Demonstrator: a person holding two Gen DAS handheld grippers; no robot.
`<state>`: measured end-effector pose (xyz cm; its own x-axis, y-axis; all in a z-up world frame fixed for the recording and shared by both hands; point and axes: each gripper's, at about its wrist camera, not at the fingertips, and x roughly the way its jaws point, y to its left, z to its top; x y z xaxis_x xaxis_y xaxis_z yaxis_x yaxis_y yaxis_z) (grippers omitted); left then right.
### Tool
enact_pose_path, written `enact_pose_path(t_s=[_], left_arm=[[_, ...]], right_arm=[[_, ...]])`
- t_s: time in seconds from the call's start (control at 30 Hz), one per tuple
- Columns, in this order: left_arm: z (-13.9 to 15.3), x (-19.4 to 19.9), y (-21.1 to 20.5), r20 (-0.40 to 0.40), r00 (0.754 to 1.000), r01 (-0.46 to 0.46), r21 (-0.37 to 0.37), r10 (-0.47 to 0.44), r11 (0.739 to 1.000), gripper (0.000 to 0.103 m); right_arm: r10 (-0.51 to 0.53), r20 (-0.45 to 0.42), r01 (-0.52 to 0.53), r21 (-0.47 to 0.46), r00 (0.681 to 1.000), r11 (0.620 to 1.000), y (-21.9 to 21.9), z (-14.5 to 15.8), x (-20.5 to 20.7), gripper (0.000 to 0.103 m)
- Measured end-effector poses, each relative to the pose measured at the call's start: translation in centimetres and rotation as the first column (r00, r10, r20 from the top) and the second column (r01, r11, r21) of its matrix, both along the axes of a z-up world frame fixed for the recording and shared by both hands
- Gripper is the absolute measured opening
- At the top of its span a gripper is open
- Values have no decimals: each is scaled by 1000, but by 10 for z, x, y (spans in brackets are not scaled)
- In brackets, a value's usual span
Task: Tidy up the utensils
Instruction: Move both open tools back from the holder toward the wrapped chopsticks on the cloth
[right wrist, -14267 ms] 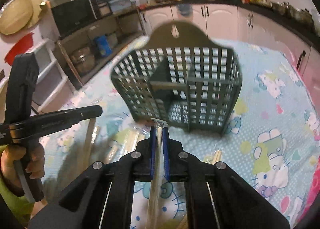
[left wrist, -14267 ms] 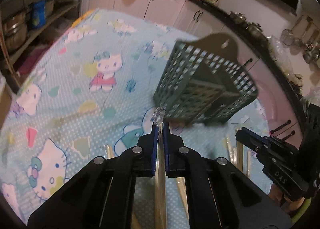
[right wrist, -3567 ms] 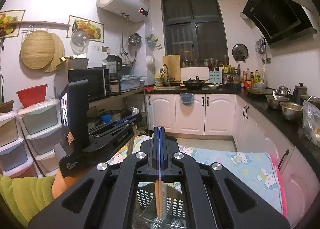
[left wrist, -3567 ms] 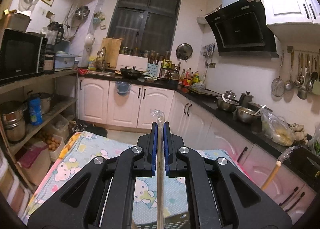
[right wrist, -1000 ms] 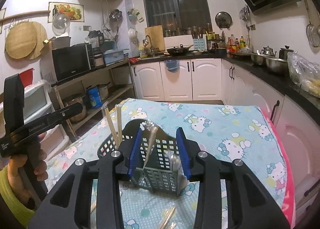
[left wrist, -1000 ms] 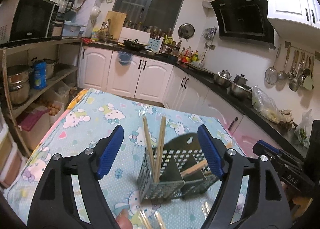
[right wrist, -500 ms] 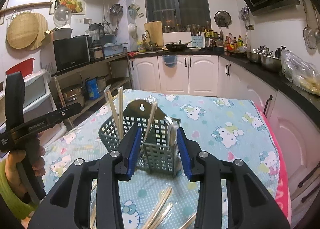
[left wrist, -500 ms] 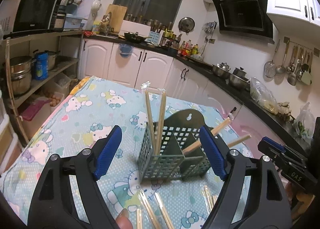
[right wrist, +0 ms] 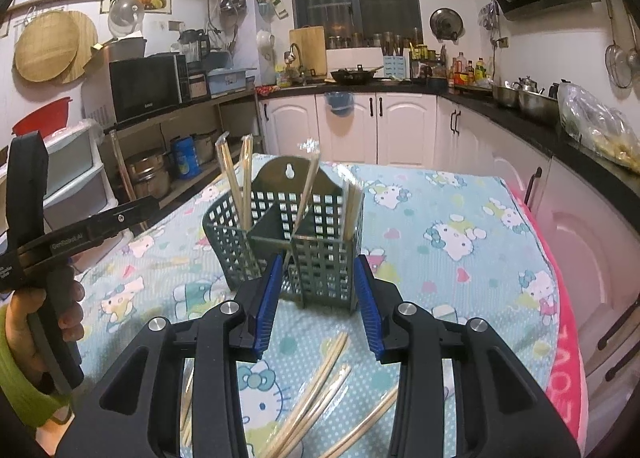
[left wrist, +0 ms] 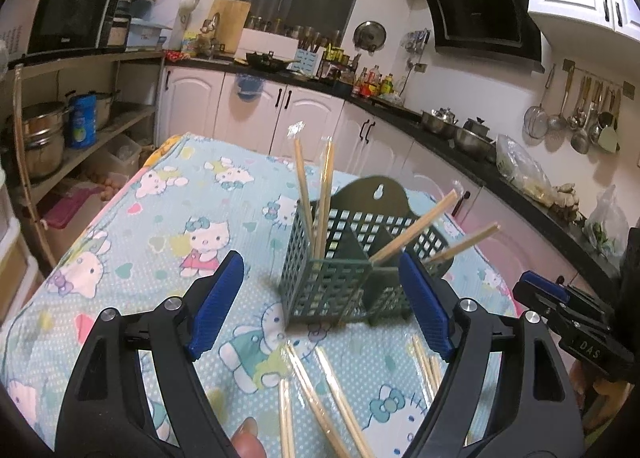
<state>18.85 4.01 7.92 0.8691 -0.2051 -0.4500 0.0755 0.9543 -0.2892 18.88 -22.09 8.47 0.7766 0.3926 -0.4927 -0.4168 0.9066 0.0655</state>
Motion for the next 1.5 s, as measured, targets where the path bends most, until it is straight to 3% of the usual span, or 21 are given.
enact_pose_path(t_s=[0.53, 0.73, 0.83, 1.03, 1.5], left_arm=[[-36, -13, 4, -112, 994, -5, 41, 9, 999, 71], [-48, -16, 3, -148, 989, 4, 54, 4, 999, 78], [-54, -16, 3, -171, 985, 11, 56, -1, 998, 83], [-68, -14, 2, -245, 969, 37, 75, -18, 996, 88], [-101, -8, 1, -393, 918, 96, 122, -41, 988, 88]], right_arm=[[11, -81, -14, -28, 997, 1000, 2, -35, -6, 35], [17, -113, -21, -38, 993, 999, 6, -49, -5, 36], [19, -133, -24, -40, 991, 999, 8, -54, -3, 44], [24, -168, -34, -56, 986, 998, 12, -64, 2, 45], [0, -282, -37, -128, 959, 991, 21, -93, 36, 46]])
